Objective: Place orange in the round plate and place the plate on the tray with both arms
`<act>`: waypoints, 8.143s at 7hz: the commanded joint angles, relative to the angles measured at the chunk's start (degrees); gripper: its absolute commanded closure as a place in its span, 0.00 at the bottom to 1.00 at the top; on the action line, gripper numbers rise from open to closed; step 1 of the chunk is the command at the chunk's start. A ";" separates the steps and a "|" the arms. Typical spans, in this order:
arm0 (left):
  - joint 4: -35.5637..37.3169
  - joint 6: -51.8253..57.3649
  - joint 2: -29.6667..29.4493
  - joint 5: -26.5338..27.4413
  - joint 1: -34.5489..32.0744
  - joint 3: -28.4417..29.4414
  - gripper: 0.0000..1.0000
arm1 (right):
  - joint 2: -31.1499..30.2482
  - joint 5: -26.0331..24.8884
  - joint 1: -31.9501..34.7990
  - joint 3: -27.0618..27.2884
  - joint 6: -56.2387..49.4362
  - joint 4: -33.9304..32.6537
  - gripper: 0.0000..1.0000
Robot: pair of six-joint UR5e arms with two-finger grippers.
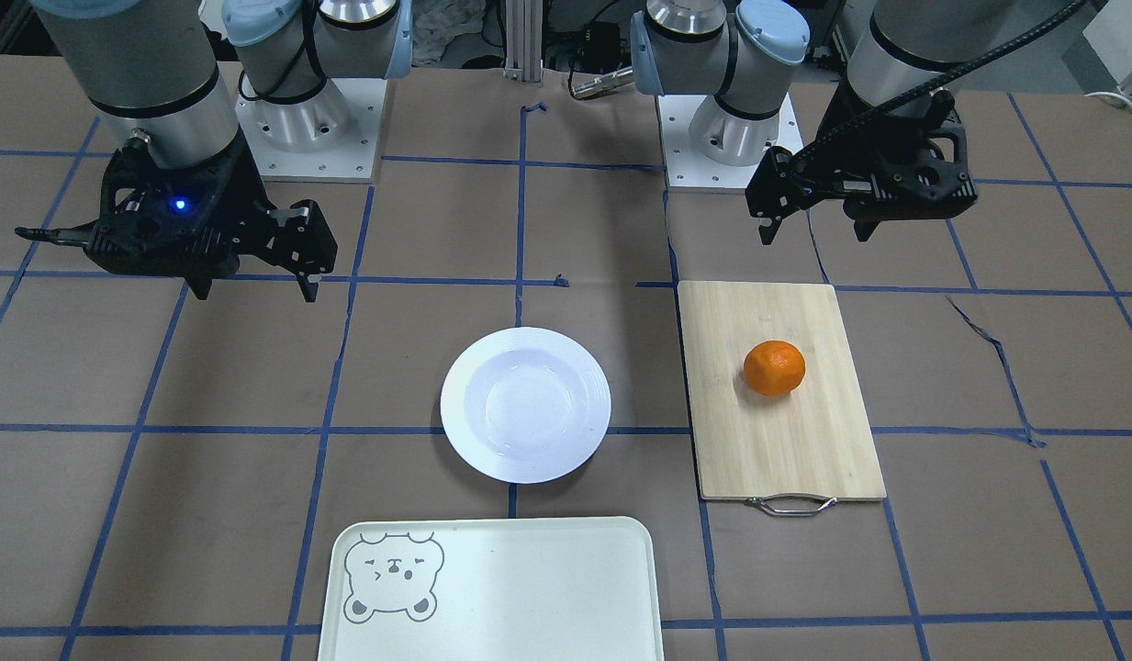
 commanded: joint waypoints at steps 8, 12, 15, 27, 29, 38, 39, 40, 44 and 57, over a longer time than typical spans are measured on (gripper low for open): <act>-0.41 -0.03 -0.81 0.89 1.13 -0.18 0.00 | 0.00 -0.02 0.00 0.00 0.00 -0.10 0.00; 1.07 -0.29 -4.23 1.52 8.34 -7.52 0.00 | 0.00 -0.02 0.00 0.09 0.00 -0.19 0.00; 21.96 -0.91 -9.06 1.52 9.93 -17.83 0.00 | 0.00 -0.02 0.00 0.09 0.00 -0.10 0.00; 26.49 -0.03 -20.06 -2.36 10.11 -20.04 0.76 | 0.00 0.16 -1.93 0.18 -0.26 0.69 0.00; 26.57 -0.12 -19.54 -2.44 10.11 -18.04 1.00 | 0.00 0.25 -1.93 0.18 -0.26 0.69 0.00; 30.52 -32.17 -26.03 -14.82 -6.83 -4.84 1.00 | -0.09 0.16 -2.02 0.44 -0.26 0.69 0.00; 30.61 -37.42 -26.91 -16.74 -9.29 -5.01 1.00 | -0.09 0.16 -2.02 0.44 -0.26 0.69 0.00; 30.87 -38.60 -27.27 -16.94 -11.06 -5.10 1.00 | -0.09 0.16 -2.02 0.44 -0.26 0.69 0.00; 30.96 -40.99 -27.53 -17.38 -14.94 -5.45 0.42 | 0.00 0.16 -2.11 0.53 -0.44 0.69 0.00; 8.76 -17.97 -6.62 -0.29 1.20 4.57 0.00 | 15.98 25.82 2.19 27.15 11.08 -44.64 0.00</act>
